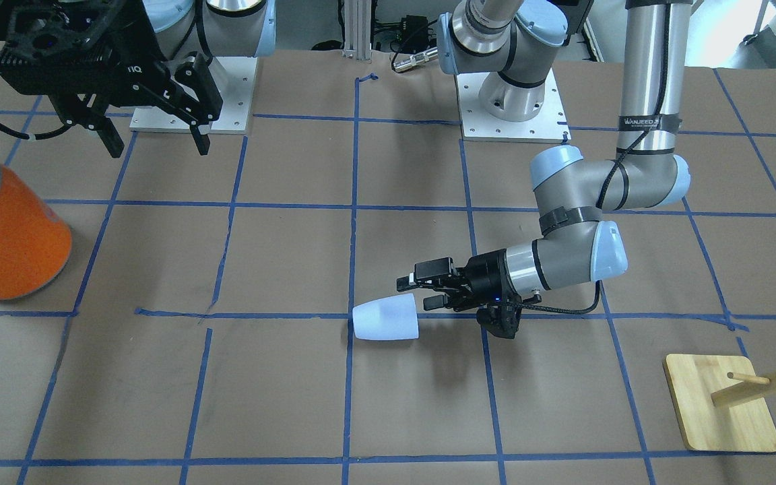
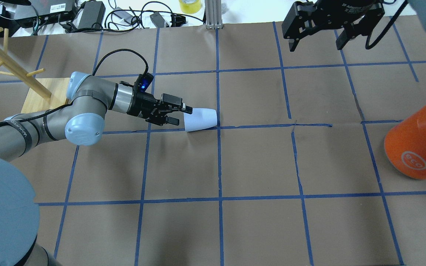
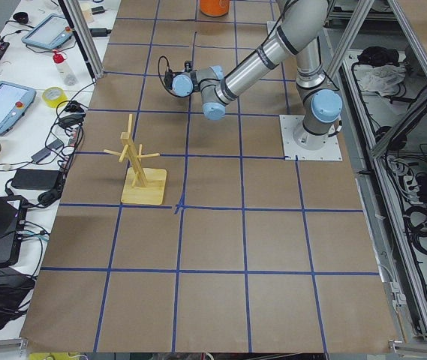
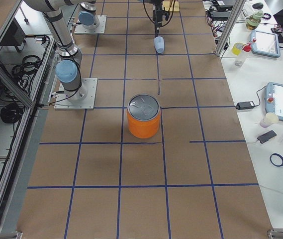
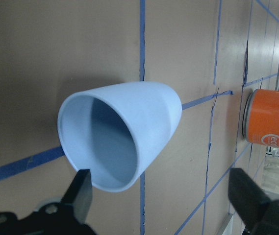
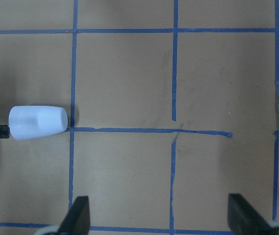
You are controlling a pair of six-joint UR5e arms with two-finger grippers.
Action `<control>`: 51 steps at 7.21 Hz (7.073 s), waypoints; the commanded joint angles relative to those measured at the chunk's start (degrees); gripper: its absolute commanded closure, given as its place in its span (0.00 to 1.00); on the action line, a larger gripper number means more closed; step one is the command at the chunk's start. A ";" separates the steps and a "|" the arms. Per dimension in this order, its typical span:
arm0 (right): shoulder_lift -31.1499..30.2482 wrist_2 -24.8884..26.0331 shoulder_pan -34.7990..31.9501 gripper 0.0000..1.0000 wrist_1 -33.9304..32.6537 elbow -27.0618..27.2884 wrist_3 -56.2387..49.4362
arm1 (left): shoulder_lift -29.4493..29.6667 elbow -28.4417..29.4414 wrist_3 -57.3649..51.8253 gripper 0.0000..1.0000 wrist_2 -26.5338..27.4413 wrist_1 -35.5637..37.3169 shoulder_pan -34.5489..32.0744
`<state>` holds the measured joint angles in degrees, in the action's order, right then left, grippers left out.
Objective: Flip cup
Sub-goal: 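Close the left gripper on the cup's rim, then lift the cup with the left gripper and rotate it upright, then set the cup upright on the table and raise the left gripper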
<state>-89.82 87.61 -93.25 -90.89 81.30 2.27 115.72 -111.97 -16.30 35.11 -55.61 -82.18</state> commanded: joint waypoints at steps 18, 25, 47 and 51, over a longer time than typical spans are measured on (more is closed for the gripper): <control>-0.27 -0.16 3.69 0.00 1.25 0.00 9.77 | 2.85 1.84 7.93 1.00 -11.82 2.61 -0.35; -0.27 -0.43 3.78 0.00 1.33 0.00 9.42 | -6.83 14.38 10.45 1.00 42.95 2.61 -0.70; -0.44 0.01 3.87 0.00 1.33 0.00 9.33 | -28.87 22.41 3.53 0.00 57.96 -28.85 -6.33; -0.35 -0.16 3.87 0.00 1.33 0.00 9.33 | -29.32 22.66 6.45 0.00 57.26 -28.33 -6.15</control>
<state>-90.19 87.47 -89.38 -89.56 81.30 11.60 86.51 -89.66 -10.37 92.65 -83.89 -88.44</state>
